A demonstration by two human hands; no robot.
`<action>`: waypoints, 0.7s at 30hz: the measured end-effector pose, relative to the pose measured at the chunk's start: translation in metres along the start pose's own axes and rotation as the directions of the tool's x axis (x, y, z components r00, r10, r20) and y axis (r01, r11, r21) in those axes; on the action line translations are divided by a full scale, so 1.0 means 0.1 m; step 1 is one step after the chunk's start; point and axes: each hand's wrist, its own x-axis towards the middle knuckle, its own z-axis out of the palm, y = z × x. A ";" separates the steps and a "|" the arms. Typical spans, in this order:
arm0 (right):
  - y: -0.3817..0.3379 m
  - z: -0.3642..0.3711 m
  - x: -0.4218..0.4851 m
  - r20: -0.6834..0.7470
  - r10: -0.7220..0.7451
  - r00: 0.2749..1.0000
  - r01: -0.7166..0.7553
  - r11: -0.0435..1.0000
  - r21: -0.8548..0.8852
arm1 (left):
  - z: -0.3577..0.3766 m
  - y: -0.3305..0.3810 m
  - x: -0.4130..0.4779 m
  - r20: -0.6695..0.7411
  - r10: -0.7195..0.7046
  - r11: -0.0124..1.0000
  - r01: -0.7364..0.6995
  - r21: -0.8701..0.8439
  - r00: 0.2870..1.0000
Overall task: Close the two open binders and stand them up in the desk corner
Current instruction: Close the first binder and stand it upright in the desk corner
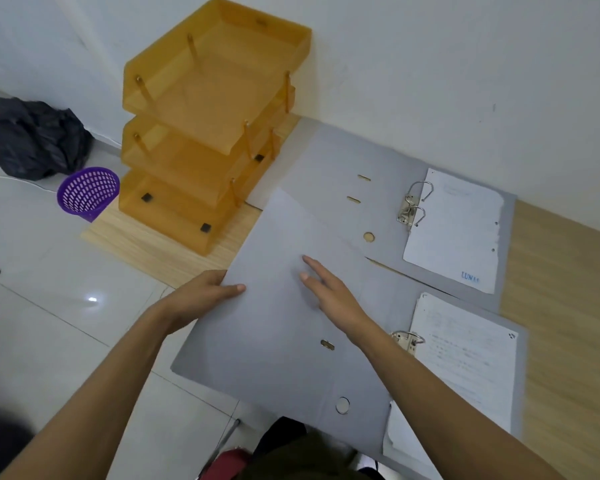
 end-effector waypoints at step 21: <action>0.53 -1.57 -1.85 -0.394 -0.078 0.916 0.225 0.912 0.343 | 3.11 -0.01 -0.10 0.071 0.262 0.918 -0.271 0.289 0.962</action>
